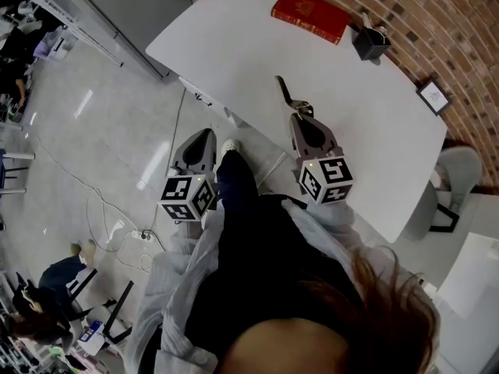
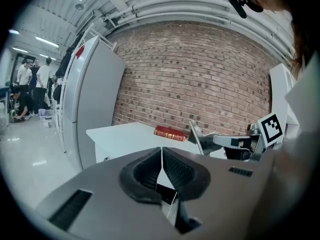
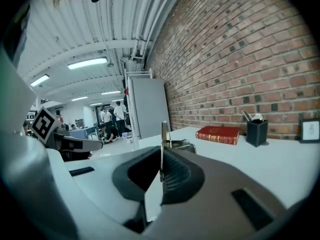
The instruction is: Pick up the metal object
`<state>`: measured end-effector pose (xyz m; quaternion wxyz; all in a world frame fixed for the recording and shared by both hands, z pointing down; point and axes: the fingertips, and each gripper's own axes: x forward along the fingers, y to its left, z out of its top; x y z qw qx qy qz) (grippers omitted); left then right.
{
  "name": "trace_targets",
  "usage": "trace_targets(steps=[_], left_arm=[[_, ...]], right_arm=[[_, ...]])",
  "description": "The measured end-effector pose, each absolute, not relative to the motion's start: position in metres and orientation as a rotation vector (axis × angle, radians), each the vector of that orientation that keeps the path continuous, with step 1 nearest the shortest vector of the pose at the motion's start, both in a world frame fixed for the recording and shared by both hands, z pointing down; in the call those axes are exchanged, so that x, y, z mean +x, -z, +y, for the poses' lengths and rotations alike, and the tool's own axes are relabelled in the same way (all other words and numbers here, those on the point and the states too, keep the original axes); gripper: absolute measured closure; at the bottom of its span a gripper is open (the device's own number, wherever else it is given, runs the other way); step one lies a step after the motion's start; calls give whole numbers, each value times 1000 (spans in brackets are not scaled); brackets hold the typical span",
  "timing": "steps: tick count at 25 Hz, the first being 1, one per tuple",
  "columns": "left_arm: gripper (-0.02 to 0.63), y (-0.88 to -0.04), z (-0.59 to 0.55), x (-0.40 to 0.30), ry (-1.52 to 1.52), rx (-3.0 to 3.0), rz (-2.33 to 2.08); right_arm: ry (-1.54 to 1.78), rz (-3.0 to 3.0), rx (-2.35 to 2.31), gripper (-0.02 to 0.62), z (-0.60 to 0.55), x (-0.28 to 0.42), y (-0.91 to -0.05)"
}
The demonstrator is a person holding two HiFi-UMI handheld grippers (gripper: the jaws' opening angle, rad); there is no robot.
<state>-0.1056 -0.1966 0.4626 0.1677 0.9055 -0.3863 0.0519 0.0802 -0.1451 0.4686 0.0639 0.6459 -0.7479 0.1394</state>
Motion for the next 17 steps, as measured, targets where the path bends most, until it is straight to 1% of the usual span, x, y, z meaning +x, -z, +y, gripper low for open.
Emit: trace_targets(steps=[17], left_arm=[[583,-467,-180,-104,-149,2619,-1053]], right_arm=[[-425,-2251,1964,586,-124,71,-472]])
